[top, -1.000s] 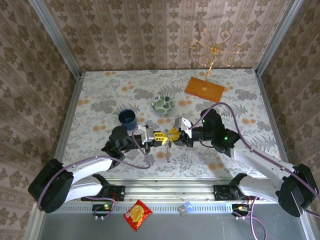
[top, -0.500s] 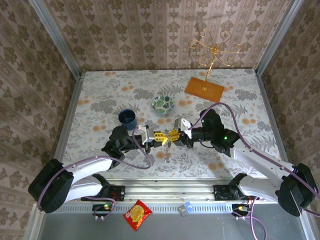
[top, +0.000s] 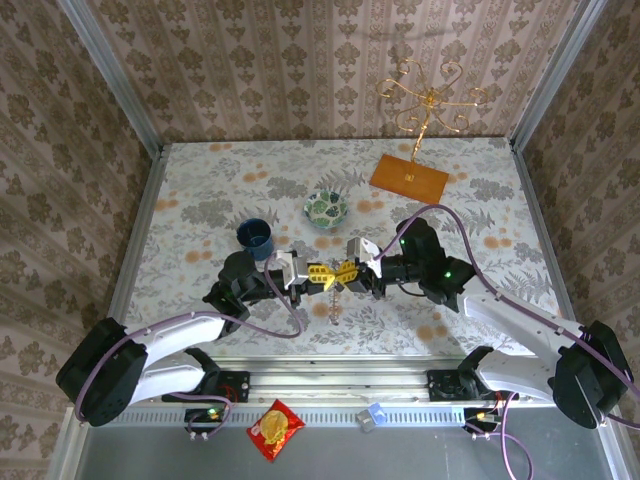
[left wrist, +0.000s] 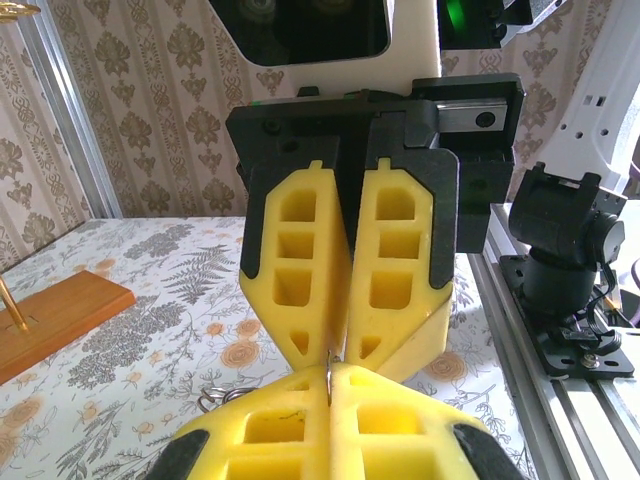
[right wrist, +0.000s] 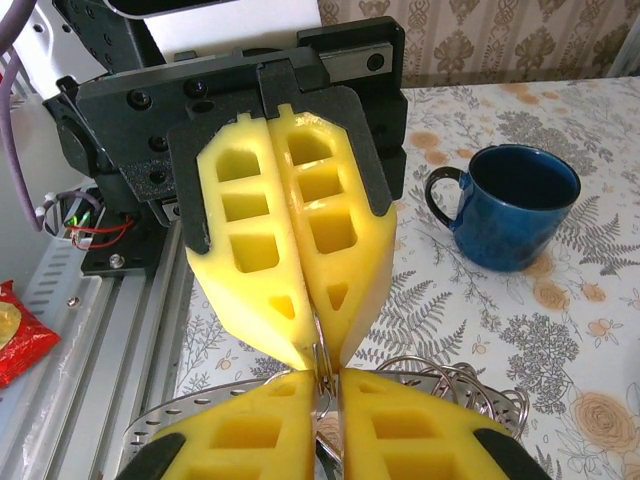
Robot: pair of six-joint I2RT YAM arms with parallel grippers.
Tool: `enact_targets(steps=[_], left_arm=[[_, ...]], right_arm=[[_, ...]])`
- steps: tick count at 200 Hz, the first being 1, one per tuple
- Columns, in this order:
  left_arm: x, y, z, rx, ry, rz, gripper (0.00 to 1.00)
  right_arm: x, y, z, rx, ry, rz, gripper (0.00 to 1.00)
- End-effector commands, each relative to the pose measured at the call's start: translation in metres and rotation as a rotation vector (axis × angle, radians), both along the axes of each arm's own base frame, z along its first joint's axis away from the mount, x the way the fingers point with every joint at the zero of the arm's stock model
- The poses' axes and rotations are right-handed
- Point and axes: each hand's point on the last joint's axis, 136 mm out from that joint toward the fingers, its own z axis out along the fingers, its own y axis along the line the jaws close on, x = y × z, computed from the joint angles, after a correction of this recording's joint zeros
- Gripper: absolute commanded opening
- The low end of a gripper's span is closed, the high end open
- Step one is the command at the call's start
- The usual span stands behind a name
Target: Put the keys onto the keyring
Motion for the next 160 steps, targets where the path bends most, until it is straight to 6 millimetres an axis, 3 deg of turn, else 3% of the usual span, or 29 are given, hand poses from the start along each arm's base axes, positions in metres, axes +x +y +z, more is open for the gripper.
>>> enact_targets(steps=[1, 38, 67, 107, 138, 160], left_arm=[[-0.006, -0.002, 0.026, -0.075, -0.066, -0.033, 0.0], [-0.006, -0.004, 0.024, -0.08, -0.052, -0.045, 0.0], [-0.005, -0.005, 0.023, -0.086, -0.046, -0.046, 0.0], [0.002, -0.002, 0.001, -0.045, -0.021, -0.004, 0.0], [0.007, -0.002, -0.021, 0.0, 0.005, 0.023, 0.12], [0.008, -0.003, -0.031, 0.024, 0.017, 0.024, 0.13]], right_arm=[[-0.003, 0.004, 0.004, 0.024, -0.009, 0.028, 0.13], [-0.001, 0.011, 0.015, 0.082, -0.013, 0.048, 0.12], [0.0, 0.015, 0.019, 0.114, -0.023, 0.06, 0.0], [0.0, 0.009, 0.005, 0.034, -0.028, 0.043, 0.0], [0.0, 0.001, -0.014, -0.079, -0.011, 0.038, 0.0], [-0.002, -0.002, -0.02, -0.119, -0.006, 0.041, 0.0]])
